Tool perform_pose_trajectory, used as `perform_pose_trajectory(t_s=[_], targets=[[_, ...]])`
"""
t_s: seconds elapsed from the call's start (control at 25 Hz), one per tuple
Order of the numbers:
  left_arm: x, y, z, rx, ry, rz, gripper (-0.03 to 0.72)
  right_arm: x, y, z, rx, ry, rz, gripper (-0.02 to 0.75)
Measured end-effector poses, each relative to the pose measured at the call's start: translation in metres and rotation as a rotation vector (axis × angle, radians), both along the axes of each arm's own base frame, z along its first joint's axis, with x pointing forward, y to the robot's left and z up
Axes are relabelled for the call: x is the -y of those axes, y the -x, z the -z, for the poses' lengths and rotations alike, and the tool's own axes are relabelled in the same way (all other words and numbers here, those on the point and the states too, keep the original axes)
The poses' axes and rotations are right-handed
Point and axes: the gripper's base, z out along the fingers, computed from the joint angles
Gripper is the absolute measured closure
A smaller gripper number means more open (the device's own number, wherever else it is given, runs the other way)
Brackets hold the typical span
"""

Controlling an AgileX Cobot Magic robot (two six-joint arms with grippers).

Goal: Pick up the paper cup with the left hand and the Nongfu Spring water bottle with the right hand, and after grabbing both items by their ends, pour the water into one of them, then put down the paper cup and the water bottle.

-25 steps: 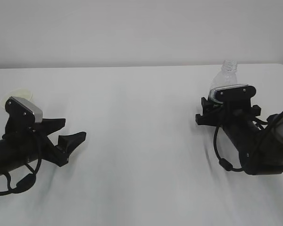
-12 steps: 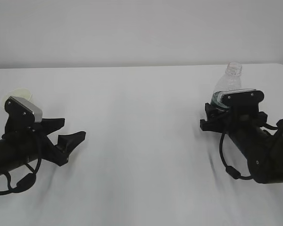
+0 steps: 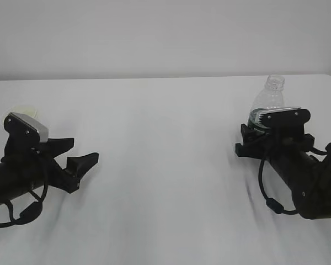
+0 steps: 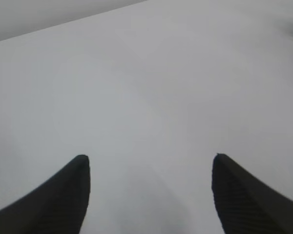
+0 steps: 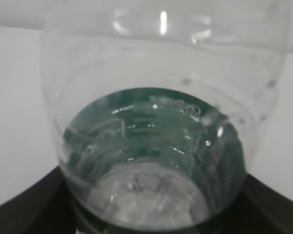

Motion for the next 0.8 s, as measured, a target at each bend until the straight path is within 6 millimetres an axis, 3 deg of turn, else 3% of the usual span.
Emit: perform_pose_trajectory(t_s=[0.28,0.8], targets=[[0.0,0.0,0.0,0.0,0.0,-0.002,0.129,0.002,0.011,-0.007,-0.007,0.003,-0.008,0.144],[0.0,0.0,0.0,0.0,-0.001,0.007,0.13,0.01,0.042,-0.023,-0.036,-0.028,-0.001,0.141]])
